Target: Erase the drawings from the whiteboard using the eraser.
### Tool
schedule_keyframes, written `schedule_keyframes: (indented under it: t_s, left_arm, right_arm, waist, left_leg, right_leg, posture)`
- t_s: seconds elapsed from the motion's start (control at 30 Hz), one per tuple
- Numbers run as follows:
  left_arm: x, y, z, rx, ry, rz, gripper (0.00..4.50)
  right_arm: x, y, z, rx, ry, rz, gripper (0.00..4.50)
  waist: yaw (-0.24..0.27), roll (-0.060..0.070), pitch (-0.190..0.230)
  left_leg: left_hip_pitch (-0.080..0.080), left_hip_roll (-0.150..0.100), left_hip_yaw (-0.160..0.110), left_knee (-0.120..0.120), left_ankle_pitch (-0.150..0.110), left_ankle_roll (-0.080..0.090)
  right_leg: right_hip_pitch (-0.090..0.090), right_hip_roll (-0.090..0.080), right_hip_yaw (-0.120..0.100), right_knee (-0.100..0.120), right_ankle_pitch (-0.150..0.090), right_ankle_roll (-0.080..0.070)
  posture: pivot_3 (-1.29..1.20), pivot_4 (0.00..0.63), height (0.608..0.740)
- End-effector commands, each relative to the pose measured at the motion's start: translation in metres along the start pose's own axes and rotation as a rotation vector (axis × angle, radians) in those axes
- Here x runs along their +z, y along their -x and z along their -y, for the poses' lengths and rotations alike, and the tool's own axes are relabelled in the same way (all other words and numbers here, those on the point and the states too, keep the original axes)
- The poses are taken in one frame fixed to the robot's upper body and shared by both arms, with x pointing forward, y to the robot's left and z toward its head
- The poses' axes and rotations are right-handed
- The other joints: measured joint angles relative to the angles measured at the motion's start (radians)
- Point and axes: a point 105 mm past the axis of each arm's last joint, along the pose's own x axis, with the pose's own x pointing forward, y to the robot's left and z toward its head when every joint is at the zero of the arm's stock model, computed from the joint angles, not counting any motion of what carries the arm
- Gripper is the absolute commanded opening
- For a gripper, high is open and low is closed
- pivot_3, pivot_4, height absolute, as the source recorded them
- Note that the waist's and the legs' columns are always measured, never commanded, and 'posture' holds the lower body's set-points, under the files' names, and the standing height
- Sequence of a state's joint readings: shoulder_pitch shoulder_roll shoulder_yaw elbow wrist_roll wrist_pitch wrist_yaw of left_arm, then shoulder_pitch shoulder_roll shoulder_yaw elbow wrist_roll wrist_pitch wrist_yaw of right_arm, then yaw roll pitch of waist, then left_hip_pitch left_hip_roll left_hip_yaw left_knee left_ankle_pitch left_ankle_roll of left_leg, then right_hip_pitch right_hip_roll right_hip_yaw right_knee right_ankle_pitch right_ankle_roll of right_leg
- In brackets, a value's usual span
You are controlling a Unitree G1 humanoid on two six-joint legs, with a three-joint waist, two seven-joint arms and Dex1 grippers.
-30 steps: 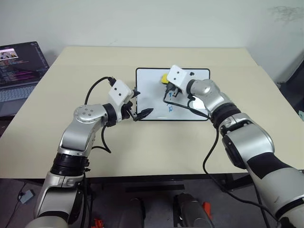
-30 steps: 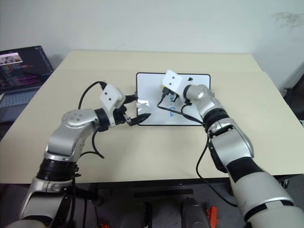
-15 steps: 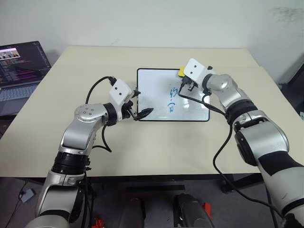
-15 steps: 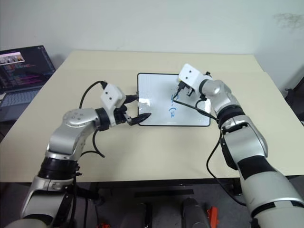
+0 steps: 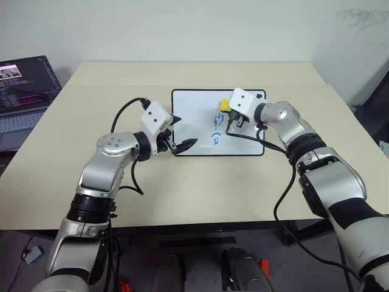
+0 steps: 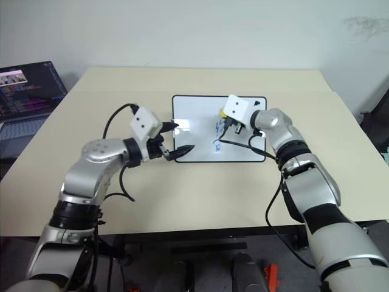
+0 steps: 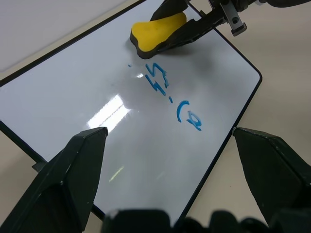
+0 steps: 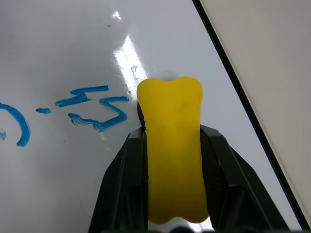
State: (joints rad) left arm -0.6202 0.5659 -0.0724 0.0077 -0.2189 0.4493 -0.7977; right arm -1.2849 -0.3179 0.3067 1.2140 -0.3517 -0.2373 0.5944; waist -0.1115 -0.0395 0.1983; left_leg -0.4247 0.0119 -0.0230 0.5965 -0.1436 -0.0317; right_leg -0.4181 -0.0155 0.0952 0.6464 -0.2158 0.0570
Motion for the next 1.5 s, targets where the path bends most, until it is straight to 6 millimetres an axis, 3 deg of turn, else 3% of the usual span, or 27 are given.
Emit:
schedule_keyframes:
  t_s: [0.03, 0.23, 0.5, 0.8, 0.97, 1.27, 1.5]
  left_arm:
    - [0.014, 0.002, -0.003, 0.010, -0.041, 0.042, 4.50]
    - [0.014, 0.002, -0.003, 0.011, -0.041, 0.042, 4.50]
    - [0.014, 0.002, -0.004, 0.013, -0.042, 0.041, 4.50]
    - [0.014, 0.003, -0.003, 0.018, -0.040, 0.039, 4.50]
    - [0.013, 0.004, -0.004, 0.021, -0.041, 0.037, 4.50]
    - [0.013, 0.003, -0.004, 0.019, -0.041, 0.041, 4.50]
    - [0.014, 0.002, -0.004, 0.014, -0.042, 0.042, 4.50]
  right_arm:
    - [-0.027, 0.002, -0.019, 0.089, 0.008, -0.100, 1.07]
    - [-0.023, 0.002, -0.012, 0.066, 0.040, -0.103, 1.07]
    - [0.015, -0.004, 0.016, -0.078, 0.061, -0.028, 1.07]
    - [0.034, -0.009, 0.023, -0.135, 0.080, 0.009, 1.07]
    - [0.045, -0.014, 0.013, -0.099, 0.115, 0.037, 1.07]
    - [0.039, -0.017, -0.009, 0.051, 0.166, 0.020, 1.07]
    - [0.034, -0.013, -0.002, 0.034, 0.174, -0.005, 1.07]
  waist:
    - [0.000, 0.000, 0.000]
    - [0.000, 0.000, 0.000]
    - [-0.003, 0.000, 0.000]
    - [-0.003, 0.000, 0.000]
    - [-0.003, 0.000, 0.000]
    - [-0.003, 0.000, 0.000]
    - [-0.001, 0.000, 0.000]
  left_leg:
    - [0.000, 0.000, 0.000, 0.000, 0.000, 0.000]
    - [0.000, 0.000, 0.000, 0.000, 0.000, 0.000]
    - [0.000, 0.000, 0.000, 0.000, 0.000, 0.000]
    - [0.000, 0.000, 0.000, 0.000, 0.000, 0.000]
    - [-0.001, 0.000, 0.000, -0.002, 0.000, 0.000]
    - [-0.001, 0.001, 0.000, -0.002, 0.000, 0.000]
    - [-0.001, 0.001, 0.000, -0.002, 0.000, 0.000]
  right_leg:
    - [0.000, 0.000, 0.000, 0.000, 0.000, 0.000]
    - [0.000, 0.000, 0.000, 0.000, 0.000, 0.000]
    - [-0.001, 0.000, 0.001, 0.000, 0.001, -0.001]
    - [-0.002, 0.000, 0.001, 0.000, 0.001, -0.001]
    - [-0.003, 0.001, 0.001, 0.000, 0.001, -0.001]
    - [-0.002, 0.001, 0.000, -0.001, 0.001, -0.001]
    - [-0.002, 0.001, 0.000, -0.001, 0.001, -0.001]
  posture:
    - [0.00, 0.150, 0.740]
    - [0.00, 0.150, 0.740]
    - [0.00, 0.150, 0.740]
    - [0.00, 0.150, 0.740]
    - [0.00, 0.150, 0.740]
    - [0.00, 0.150, 0.740]
    - [0.00, 0.150, 0.740]
